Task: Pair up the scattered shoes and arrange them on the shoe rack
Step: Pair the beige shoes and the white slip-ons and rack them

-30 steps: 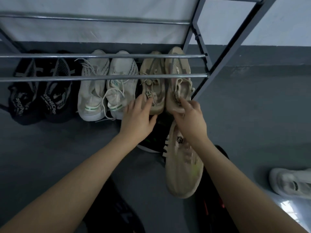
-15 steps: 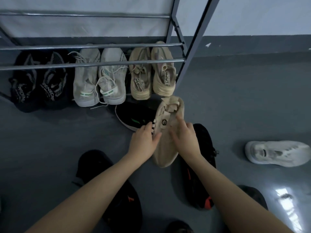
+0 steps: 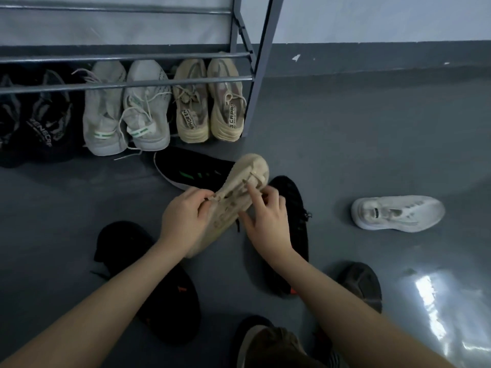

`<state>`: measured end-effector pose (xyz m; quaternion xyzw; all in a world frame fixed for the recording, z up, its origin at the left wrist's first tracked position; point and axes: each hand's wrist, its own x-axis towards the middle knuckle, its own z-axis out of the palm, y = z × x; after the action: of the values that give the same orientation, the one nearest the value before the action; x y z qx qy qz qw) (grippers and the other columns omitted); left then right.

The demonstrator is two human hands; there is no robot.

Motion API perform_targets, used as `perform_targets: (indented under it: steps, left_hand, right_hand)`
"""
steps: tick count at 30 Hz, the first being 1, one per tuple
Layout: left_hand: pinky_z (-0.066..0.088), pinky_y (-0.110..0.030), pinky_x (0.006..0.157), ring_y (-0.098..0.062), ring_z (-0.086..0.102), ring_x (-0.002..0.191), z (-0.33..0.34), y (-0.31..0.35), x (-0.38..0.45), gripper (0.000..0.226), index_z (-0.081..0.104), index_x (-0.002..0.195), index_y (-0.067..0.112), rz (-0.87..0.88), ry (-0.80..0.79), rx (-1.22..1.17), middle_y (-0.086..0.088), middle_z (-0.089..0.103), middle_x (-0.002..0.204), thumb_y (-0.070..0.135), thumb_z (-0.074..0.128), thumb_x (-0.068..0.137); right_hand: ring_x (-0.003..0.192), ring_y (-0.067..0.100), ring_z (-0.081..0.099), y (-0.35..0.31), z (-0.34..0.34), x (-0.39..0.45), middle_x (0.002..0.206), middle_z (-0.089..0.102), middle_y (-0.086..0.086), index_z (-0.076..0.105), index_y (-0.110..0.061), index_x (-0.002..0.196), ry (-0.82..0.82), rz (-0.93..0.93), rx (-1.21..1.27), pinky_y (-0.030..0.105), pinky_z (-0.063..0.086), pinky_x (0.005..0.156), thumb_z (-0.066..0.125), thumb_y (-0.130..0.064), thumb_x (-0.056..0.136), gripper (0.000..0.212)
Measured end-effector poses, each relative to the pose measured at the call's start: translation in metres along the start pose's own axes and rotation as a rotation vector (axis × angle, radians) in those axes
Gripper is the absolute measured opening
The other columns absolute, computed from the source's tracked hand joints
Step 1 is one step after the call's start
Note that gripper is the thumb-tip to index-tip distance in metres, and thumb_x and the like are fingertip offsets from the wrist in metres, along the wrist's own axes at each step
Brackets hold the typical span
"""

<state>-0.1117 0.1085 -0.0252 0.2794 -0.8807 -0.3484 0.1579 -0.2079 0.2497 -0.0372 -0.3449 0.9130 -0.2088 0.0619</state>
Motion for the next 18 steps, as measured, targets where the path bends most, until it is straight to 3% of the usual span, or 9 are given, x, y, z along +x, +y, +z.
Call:
perform_targets:
  steps: [3,6,9,11,14,16,18]
  left_hand:
    - [0.047,-0.028,0.072,-0.012,0.06,0.079,-0.024,-0.007,-0.01,0.019,0.07,0.094,0.009,0.087,-0.075,-0.012,0.002,0.066,0.089,0.015,0.057,0.082]
    - [0.044,-0.021,0.074,-0.002,0.057,0.082,-0.052,-0.019,-0.007,0.025,0.072,0.095,0.013,0.097,-0.215,-0.03,0.012,0.063,0.09,0.022,0.054,0.081]
    - [0.042,-0.03,0.075,-0.011,0.062,0.085,-0.059,-0.034,-0.003,0.026,0.072,0.095,0.018,0.14,-0.326,0.144,0.007,0.069,0.092,0.026,0.051,0.081]
    - [0.033,-0.032,0.074,-0.023,0.064,0.087,-0.052,-0.048,-0.007,0.021,0.071,0.094,0.018,0.17,-0.282,0.333,0.002,0.07,0.092,0.022,0.054,0.081]
    - [0.036,-0.042,0.086,-0.036,0.053,0.106,-0.047,-0.059,-0.029,0.034,0.061,0.115,0.012,-0.074,-0.112,0.44,-0.011,0.059,0.118,0.02,0.065,0.082]
    - [0.033,-0.048,0.093,-0.038,0.042,0.114,-0.047,-0.058,-0.05,0.051,0.05,0.124,0.009,-0.35,0.008,0.41,-0.017,0.046,0.127,0.028,0.067,0.08]
    - [0.031,-0.049,0.097,-0.038,0.036,0.116,-0.045,-0.057,-0.069,0.062,0.039,0.129,0.01,-0.593,0.017,0.335,-0.017,0.038,0.128,0.038,0.065,0.079]
  right_hand:
    - [0.122,0.031,0.041,-0.003,-0.006,0.0,0.135,0.047,0.012,0.05,-0.017,0.124,0.121,-0.198,-0.028,0.041,0.036,0.1,0.071,-0.031,0.076,0.054]
    - [0.12,0.022,0.044,-0.014,-0.015,0.003,0.127,0.056,0.006,0.055,-0.014,0.113,0.128,-0.319,0.034,0.033,0.032,0.1,0.07,-0.03,0.076,0.043]
    - [0.111,0.026,0.056,-0.027,-0.009,0.005,0.12,0.062,0.005,0.052,-0.012,0.123,-0.17,-0.326,0.037,0.036,0.039,0.095,0.066,-0.035,0.082,0.049]
    - [0.109,0.031,0.057,-0.036,0.003,0.005,0.119,0.062,0.007,0.05,-0.015,0.129,-0.315,-0.328,-0.066,0.04,0.043,0.09,0.059,-0.04,0.086,0.05]
    - [0.089,0.037,0.06,-0.042,0.022,0.006,0.095,0.063,0.01,0.061,-0.018,0.116,-0.307,-0.373,-0.208,0.043,0.047,0.076,0.06,-0.039,0.081,0.041]
    - [0.093,0.038,0.053,-0.043,0.031,0.013,0.101,0.059,0.013,0.061,-0.019,0.116,-0.301,-0.365,-0.22,0.046,0.042,0.082,0.061,-0.037,0.083,0.037]
    - [0.104,0.038,0.048,-0.046,0.037,0.019,0.114,0.053,0.013,0.059,-0.019,0.116,-0.343,-0.386,-0.192,0.046,0.037,0.09,0.058,-0.036,0.088,0.033]
